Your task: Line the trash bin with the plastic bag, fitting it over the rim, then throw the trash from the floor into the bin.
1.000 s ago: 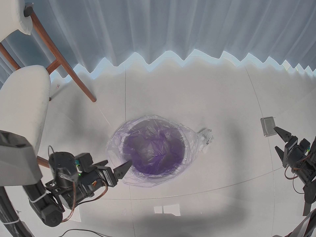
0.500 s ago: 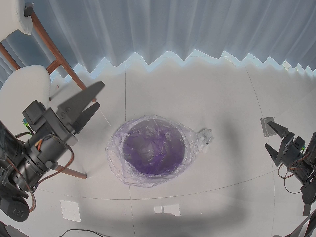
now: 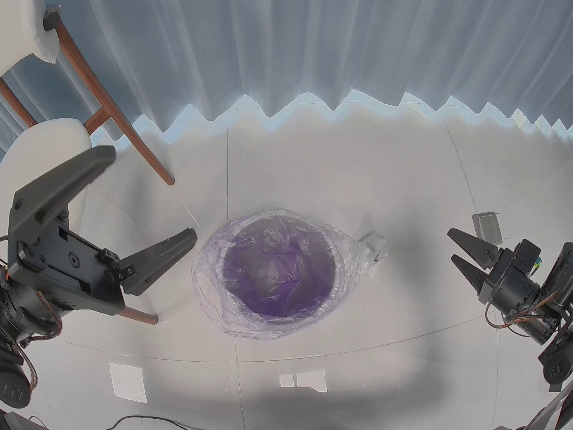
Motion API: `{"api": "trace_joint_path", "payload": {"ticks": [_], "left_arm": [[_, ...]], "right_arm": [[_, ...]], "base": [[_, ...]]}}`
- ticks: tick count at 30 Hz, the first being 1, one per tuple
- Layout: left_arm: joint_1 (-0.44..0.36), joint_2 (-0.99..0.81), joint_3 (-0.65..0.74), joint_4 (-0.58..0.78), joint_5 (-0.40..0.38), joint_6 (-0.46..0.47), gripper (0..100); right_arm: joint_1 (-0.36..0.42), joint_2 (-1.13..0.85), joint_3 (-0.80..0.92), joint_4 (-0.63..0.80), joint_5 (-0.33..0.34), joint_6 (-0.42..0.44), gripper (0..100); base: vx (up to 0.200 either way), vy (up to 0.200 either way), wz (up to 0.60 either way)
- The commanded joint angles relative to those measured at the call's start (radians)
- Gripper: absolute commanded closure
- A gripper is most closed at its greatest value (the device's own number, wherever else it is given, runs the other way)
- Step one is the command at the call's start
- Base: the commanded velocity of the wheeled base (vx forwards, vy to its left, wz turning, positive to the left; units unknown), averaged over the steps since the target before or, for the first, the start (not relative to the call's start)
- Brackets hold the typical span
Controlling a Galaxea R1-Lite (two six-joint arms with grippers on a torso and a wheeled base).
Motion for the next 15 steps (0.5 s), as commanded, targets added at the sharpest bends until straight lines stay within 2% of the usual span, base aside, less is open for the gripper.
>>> {"api": "trace_joint_path", "payload": {"ticks": [1,5,7,8,10,11,12,15], "left_arm": [[0.012,-0.048,-0.036,0.040,-0.020,-0.044,0],[0.012,-0.054,-0.077,0.137,-0.020,0.010,0],[0.012,-0.056,-0.073,0.197,-0.019,0.210,0],[0.011,-0.054,-0.065,0.206,-0.019,0.286,0],[0.011,-0.040,-0.054,0.221,-0.017,0.521,0],[0.011,-0.040,-0.054,0.221,-0.017,0.521,0],[0.014,-0.027,-0.061,0.224,-0.005,0.657,0],[0.053,-0.024,-0.048,0.223,0.001,0.676,0]], "right_arm": [[0.051,0.075,-0.085,-0.011,-0.001,-0.037,0],[0.066,0.203,-0.153,0.014,-0.003,-0.081,0],[0.118,0.279,-0.200,0.066,-0.007,-0.138,0],[0.136,0.290,-0.222,0.094,-0.007,-0.149,0],[0.185,0.293,-0.295,0.206,-0.010,-0.150,0],[0.185,0.293,-0.295,0.206,-0.010,-0.150,0],[0.210,0.293,-0.398,0.359,-0.042,-0.159,0],[0.244,0.296,-0.596,0.606,-0.150,-0.192,0]], "base": [[0.000,0.000,0.00],[0.000,0.000,0.00],[0.000,0.000,0.00],[0.000,0.000,0.00],[0.000,0.000,0.00],[0.000,0.000,0.00],[0.000,0.000,0.00],[0.000,0.000,0.00]]}}
